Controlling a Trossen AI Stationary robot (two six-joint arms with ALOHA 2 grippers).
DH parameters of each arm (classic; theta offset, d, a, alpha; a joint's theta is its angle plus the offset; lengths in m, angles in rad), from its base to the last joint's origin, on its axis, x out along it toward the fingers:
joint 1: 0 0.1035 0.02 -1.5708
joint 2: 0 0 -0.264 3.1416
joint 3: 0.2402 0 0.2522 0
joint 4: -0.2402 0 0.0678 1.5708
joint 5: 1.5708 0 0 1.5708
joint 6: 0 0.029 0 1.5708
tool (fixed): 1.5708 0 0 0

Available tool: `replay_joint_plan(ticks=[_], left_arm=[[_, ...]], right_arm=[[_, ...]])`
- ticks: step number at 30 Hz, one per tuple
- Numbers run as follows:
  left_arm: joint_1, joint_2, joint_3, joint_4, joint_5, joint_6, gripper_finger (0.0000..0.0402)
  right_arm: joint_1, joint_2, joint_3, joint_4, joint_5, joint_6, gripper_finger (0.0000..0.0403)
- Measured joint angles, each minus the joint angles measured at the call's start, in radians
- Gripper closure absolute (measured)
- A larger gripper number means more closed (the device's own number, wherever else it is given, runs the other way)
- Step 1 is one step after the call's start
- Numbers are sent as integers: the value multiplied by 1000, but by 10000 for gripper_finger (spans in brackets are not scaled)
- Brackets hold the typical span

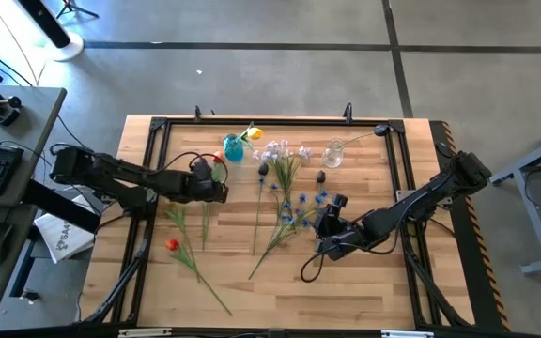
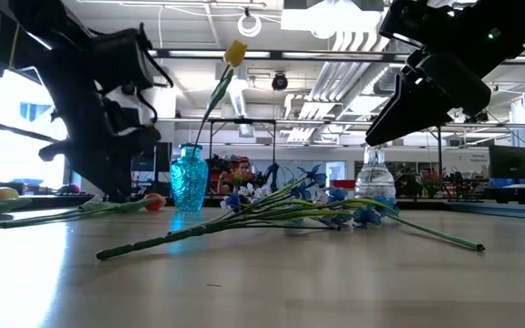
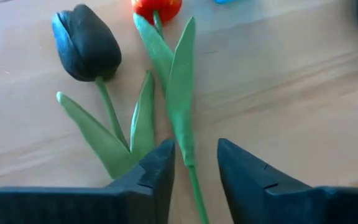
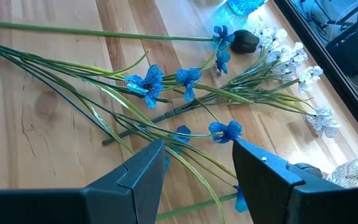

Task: Sort flowers into vase by color
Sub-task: Put the orange flower into the blue vase

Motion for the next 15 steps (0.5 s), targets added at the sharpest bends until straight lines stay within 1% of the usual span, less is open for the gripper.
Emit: replay_joint_plan(ticks=[2, 4, 8, 11, 15], left_arm=[[15, 41, 0, 25, 13, -5, 275], [25, 79, 0, 42, 30, -3, 270], [40, 127, 3, 56, 42, 0, 278], [41, 137, 4, 60, 44, 2, 299], [42, 126, 2, 63, 47, 19, 348]], right_arm=[[0, 0, 0, 0, 0, 0, 217], [0, 0, 0, 1, 0, 0, 217], [0, 0, 0, 1, 0, -4, 217], [0, 0, 0, 1, 0, -4, 217], [0, 0, 0, 1, 0, -5, 217]])
